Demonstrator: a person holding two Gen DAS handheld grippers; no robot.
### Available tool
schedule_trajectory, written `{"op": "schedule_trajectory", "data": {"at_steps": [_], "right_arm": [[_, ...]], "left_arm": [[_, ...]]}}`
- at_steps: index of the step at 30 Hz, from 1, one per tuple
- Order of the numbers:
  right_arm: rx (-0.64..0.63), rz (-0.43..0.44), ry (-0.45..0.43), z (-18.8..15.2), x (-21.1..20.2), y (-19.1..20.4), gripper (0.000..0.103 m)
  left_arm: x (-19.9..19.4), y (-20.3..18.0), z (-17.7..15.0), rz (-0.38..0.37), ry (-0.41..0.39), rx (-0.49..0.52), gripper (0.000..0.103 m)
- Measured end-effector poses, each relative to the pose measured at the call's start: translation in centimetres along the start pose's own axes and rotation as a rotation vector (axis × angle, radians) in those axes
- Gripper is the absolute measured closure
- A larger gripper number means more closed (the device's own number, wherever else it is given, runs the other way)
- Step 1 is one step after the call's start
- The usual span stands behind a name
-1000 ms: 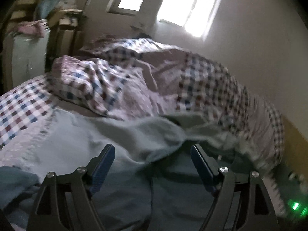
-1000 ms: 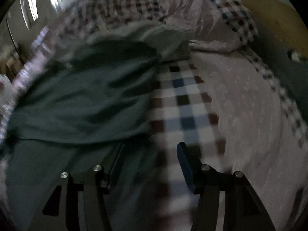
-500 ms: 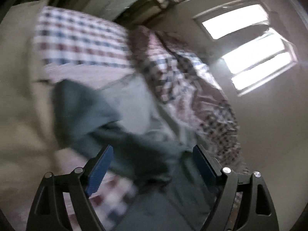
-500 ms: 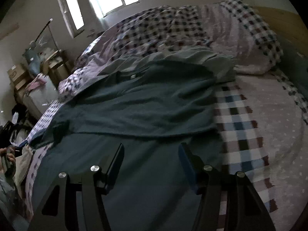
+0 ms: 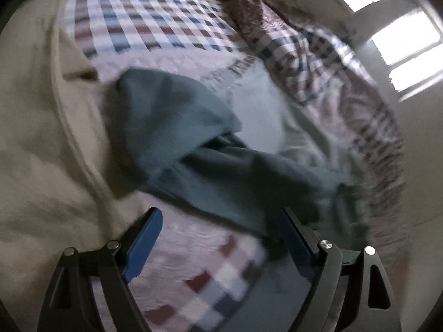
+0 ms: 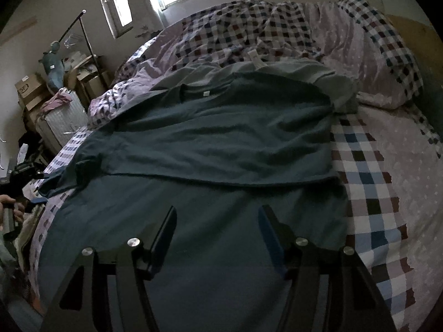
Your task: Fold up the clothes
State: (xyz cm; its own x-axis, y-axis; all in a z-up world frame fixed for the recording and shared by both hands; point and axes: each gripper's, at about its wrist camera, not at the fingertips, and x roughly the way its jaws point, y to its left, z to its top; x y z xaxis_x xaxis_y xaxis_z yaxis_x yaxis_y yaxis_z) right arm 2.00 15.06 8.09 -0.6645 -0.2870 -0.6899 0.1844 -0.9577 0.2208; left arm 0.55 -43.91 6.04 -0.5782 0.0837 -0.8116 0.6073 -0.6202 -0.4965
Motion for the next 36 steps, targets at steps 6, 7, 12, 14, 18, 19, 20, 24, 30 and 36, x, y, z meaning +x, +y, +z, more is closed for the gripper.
{"op": "schedule_trajectory", "data": {"at_steps": [6,7,12,14,18,19,20,24,30,36], "right_arm": [[0.012,0.004,0.014,-0.1,0.6,-0.5,0.038],[0.015,0.005,0.013,-0.2,0.6,-0.5,0.038],[0.019,0.010,0.006,-0.1,0.4,-0.4,0.038],[0.023,0.011,0.006,-0.1,0.4,-0.4,0.038],[0.019,0.009,0.002,0.0,0.3,-0.3,0.038],[0.020,0.009,0.002,0.0,0.4,-0.4,0.038],[0.021,0.009,0.002,0.0,0.4,-0.4,0.038],[0.024,0.007,0.007,0.1,0.5,-0.5,0.038],[0.043,0.009,0.007,0.1,0.5,-0.9,0.038],[0.039,0.038,0.005,0.2,0.2,-0.6,0.038]], "left_arm": [[-4.8,-2.8,0.9,0.187,-0.193,0.265,0.017],[-5.3,-3.9,0.8,0.274,-0.247,0.365,0.017],[-2.2,-6.0,-2.4,0.501,-0.295,0.750,0.036],[-0.3,-6.1,-3.2,0.552,-0.272,0.827,0.038],[2.8,-7.1,-4.0,0.669,-0.298,0.967,0.038],[3.5,-7.4,-4.1,0.693,-0.305,1.000,0.038],[3.9,-7.7,-4.2,0.714,-0.313,1.037,0.038],[5.8,-8.2,-3.7,0.777,-0.306,1.145,0.038],[6.8,-6.7,-1.4,0.751,-0.261,1.080,0.098],[-0.3,-8.9,1.4,0.473,-0.409,0.830,0.099]]}}
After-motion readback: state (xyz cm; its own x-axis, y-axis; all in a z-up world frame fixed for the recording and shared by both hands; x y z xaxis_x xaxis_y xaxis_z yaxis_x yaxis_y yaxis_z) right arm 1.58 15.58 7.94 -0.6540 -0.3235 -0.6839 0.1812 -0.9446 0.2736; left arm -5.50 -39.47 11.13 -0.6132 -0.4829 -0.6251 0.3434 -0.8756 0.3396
